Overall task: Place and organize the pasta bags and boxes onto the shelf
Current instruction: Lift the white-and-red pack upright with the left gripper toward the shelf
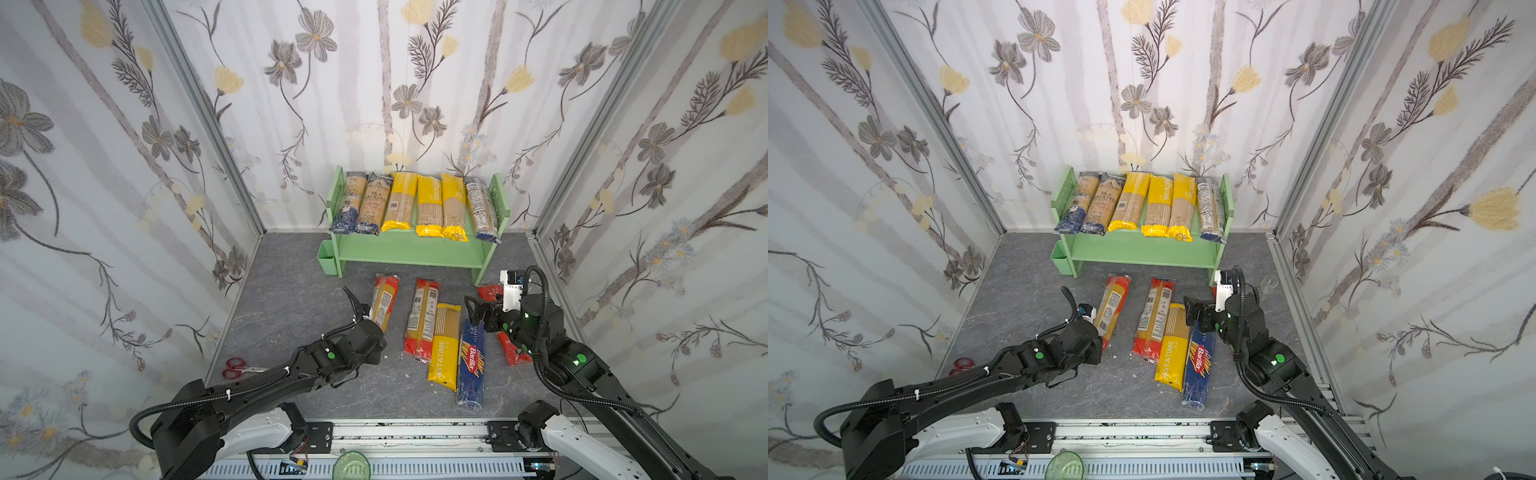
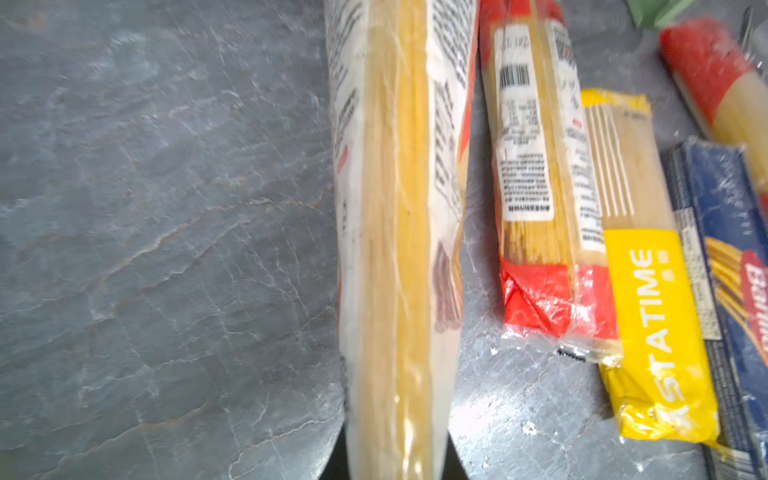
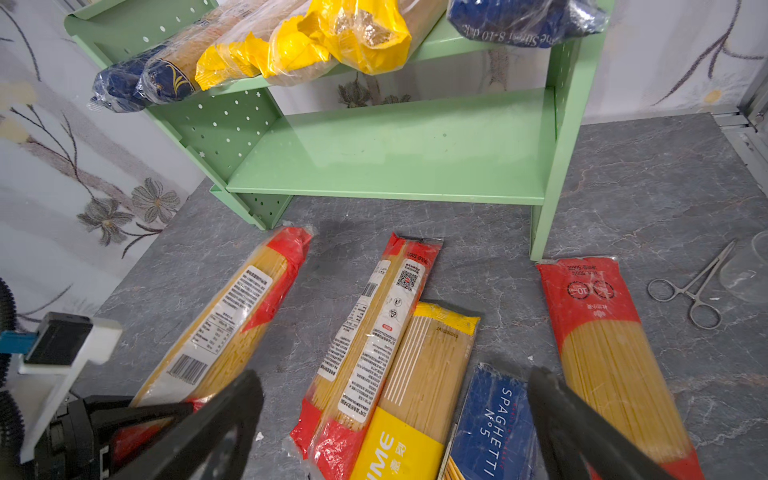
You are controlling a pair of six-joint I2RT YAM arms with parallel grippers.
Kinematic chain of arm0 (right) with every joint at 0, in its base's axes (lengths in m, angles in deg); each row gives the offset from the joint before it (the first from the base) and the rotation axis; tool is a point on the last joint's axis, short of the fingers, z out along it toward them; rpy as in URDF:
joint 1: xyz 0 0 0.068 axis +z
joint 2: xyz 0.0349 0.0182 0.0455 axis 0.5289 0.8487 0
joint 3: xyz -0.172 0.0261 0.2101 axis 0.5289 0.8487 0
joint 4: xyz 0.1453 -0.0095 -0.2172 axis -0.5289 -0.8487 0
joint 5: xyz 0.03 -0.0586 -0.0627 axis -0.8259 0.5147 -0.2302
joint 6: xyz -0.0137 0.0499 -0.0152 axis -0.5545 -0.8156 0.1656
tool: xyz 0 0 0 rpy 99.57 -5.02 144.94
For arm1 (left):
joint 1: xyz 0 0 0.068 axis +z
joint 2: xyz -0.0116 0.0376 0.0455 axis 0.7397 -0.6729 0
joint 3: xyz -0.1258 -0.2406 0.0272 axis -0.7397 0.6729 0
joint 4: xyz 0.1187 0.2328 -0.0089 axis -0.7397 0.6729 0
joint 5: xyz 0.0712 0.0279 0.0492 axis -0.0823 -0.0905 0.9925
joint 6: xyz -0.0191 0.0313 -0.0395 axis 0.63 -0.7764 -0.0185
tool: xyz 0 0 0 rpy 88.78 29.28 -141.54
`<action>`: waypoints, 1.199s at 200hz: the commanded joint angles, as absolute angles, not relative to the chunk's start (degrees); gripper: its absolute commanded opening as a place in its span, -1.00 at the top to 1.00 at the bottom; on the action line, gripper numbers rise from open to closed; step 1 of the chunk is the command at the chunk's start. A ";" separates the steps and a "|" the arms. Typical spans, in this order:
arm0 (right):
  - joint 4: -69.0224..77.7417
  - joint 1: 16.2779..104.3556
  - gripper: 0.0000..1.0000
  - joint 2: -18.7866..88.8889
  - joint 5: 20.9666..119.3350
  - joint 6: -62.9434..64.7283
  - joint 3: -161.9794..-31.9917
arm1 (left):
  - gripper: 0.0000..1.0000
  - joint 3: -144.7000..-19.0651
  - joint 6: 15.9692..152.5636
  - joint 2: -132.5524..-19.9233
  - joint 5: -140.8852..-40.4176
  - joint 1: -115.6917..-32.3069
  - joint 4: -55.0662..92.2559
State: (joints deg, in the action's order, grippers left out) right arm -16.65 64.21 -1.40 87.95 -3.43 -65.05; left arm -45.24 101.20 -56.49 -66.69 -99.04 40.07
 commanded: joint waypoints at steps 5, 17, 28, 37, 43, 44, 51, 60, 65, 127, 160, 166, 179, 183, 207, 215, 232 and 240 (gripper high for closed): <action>-12.83 64.30 -0.99 -0.42 86.71 -3.74 -65.69 | 1.00 -46.07 98.63 -53.32 -64.51 -96.58 35.73; -12.49 64.28 -0.99 -0.16 86.56 -3.60 -65.89 | 1.00 -46.73 97.43 -52.65 -64.16 -95.20 35.67; -12.18 64.29 -0.99 0.20 86.44 -3.42 -66.21 | 1.00 -47.72 96.48 -52.61 -64.11 -93.72 35.65; -11.98 64.28 -0.99 0.42 86.44 -3.17 -66.56 | 1.00 -48.77 95.96 -52.87 -64.46 -92.41 35.49; -11.94 64.29 -0.99 0.59 86.43 -3.06 -66.75 | 1.00 -49.45 95.59 -53.31 -64.49 -91.62 35.37; -11.86 64.28 -0.99 0.64 86.44 -3.09 -66.75 | 1.00 -49.62 95.56 -53.36 -64.49 -91.55 35.38; -11.68 64.34 -0.99 0.85 86.36 -2.96 -66.99 | 1.00 -50.50 94.93 -53.95 -64.28 -90.83 35.30; -11.41 64.28 -0.99 1.11 86.27 -2.81 -67.25 | 1.00 -51.88 94.19 -55.03 -63.78 -89.88 35.21; -11.28 64.29 -0.99 1.29 86.27 -2.67 -67.44 | 1.00 -52.70 93.76 -55.72 -63.59 -89.42 35.12; -9.60 63.99 -0.99 3.58 85.59 -1.13 -68.68 | 1.00 -61.00 91.01 -65.06 -62.29 -83.04 33.37; -8.21 63.26 -0.99 4.36 84.72 -0.39 -68.89 | 1.00 -64.41 89.67 -69.65 -61.65 -80.53 31.04; -7.89 63.02 -0.99 4.50 84.37 -0.32 -69.01 | 1.00 -65.09 89.34 -70.47 -61.55 -80.14 30.80; -7.75 62.33 -0.99 4.96 83.58 0.16 -69.11 | 1.00 -66.80 88.57 -72.36 -61.59 -79.73 30.62; -7.80 62.12 -0.99 5.12 83.34 0.36 -69.19 | 1.00 -67.21 88.30 -72.90 -61.50 -79.64 30.47; -7.80 60.42 -0.99 5.43 82.43 1.17 -69.26 | 1.00 -69.98 87.30 -76.63 -60.93 -79.28 30.13; -7.74 59.90 -0.99 5.41 82.04 1.35 -69.13 | 1.00 -70.77 87.01 -77.79 -60.67 -79.22 30.03; -7.40 58.54 -0.99 5.42 81.02 1.55 -68.95 | 1.00 -72.37 86.61 -80.14 -60.81 -79.09 29.59; -7.22 58.08 -0.99 5.42 80.57 1.63 -68.70 | 1.00 -73.16 86.50 -81.14 -60.70 -79.04 29.41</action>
State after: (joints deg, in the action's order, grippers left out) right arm -10.73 59.27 5.23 82.68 0.31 -68.77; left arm -70.61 88.06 -79.15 -63.76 -79.24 37.78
